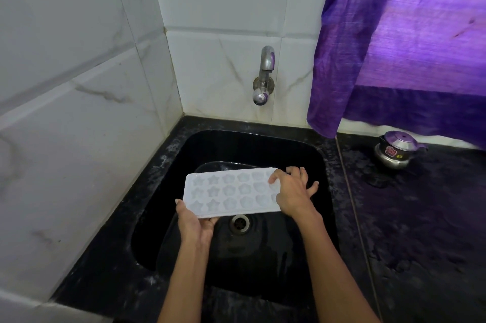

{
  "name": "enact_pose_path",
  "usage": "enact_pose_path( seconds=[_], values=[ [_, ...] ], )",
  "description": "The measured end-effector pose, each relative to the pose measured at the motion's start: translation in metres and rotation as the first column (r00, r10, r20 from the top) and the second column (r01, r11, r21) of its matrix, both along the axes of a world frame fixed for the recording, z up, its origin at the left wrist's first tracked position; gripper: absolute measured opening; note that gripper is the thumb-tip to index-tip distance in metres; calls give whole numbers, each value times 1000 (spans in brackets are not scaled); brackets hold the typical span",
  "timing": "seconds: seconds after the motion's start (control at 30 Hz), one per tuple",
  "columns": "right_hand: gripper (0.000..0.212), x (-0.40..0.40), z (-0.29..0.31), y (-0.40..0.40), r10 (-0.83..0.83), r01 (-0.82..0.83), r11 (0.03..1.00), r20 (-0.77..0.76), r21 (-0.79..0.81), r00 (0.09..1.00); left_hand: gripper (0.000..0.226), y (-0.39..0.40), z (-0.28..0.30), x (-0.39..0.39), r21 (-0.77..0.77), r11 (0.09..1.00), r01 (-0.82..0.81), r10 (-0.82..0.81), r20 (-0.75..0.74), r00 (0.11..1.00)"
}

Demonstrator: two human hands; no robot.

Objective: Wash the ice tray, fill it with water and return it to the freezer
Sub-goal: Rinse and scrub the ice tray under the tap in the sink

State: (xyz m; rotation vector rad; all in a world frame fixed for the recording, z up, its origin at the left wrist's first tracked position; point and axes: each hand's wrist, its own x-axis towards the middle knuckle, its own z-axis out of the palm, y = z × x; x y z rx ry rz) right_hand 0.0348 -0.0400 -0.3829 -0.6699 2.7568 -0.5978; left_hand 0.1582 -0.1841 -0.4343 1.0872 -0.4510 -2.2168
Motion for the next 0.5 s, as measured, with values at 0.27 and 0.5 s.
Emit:
enact_pose_path(
  seconds=[0.27,0.5],
  values=[
    [78,14,-2,-8,100,-101,994,18,34,995,54,2,5,-2,-19,999,26,-26,3,1000],
    [71,16,0,-9,91,-88,993,-35,81,995,54,5,6,1,-13,999,37,-37,8,999]
  ],
)
